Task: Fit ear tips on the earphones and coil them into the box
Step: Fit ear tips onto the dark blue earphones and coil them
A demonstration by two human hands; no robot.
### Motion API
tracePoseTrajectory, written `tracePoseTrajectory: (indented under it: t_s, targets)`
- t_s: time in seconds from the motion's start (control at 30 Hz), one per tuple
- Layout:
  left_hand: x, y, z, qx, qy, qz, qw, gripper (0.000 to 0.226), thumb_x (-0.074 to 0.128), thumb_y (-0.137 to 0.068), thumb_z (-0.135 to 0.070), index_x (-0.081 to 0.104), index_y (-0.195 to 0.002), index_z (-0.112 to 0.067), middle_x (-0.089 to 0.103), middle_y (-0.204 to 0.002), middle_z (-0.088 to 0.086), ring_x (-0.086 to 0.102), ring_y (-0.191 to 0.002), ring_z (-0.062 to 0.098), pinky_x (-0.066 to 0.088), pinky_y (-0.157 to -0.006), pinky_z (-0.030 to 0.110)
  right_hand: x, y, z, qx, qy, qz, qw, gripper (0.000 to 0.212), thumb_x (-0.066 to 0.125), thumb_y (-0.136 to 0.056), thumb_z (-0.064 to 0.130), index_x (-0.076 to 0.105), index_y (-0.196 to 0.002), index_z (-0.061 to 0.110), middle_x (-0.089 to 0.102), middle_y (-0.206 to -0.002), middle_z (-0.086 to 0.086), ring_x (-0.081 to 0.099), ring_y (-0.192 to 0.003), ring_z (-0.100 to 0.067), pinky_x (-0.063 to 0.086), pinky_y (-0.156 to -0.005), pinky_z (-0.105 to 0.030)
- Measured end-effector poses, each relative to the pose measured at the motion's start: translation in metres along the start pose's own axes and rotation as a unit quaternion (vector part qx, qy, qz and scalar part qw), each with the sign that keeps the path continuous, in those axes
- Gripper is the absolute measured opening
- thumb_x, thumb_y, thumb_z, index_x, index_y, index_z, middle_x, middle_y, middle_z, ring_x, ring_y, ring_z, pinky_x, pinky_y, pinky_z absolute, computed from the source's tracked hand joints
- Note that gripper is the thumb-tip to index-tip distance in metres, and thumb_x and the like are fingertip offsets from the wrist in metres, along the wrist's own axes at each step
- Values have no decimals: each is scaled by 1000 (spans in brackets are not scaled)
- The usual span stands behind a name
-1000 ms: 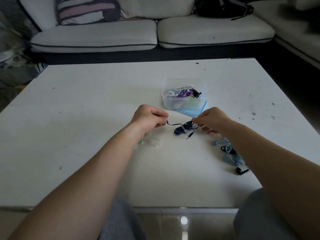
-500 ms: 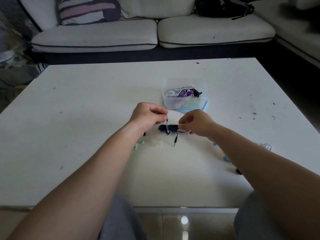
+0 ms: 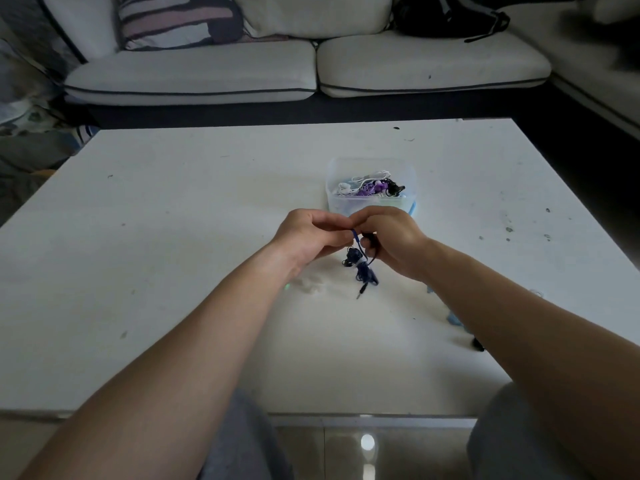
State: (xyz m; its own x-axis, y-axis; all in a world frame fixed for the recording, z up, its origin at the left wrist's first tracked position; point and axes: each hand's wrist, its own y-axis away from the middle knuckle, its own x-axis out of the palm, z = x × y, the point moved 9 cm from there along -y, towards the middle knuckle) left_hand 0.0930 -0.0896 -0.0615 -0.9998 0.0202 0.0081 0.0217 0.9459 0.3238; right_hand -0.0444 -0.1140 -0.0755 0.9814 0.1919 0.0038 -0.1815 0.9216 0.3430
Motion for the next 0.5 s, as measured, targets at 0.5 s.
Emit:
tracePoseTrajectory:
  t_s: [0.5]
  targets:
    - [-18,-2,-5,-2,19,-37,999,16,74,-83,1,72,-98,-4,75,-84,10,73,-72,16,60,-72,21,21,6,5,-26,33,73,996,28,45,-102,6,49,-75,10,42,-68,-5,30,-53,-12,25,-50,-25]
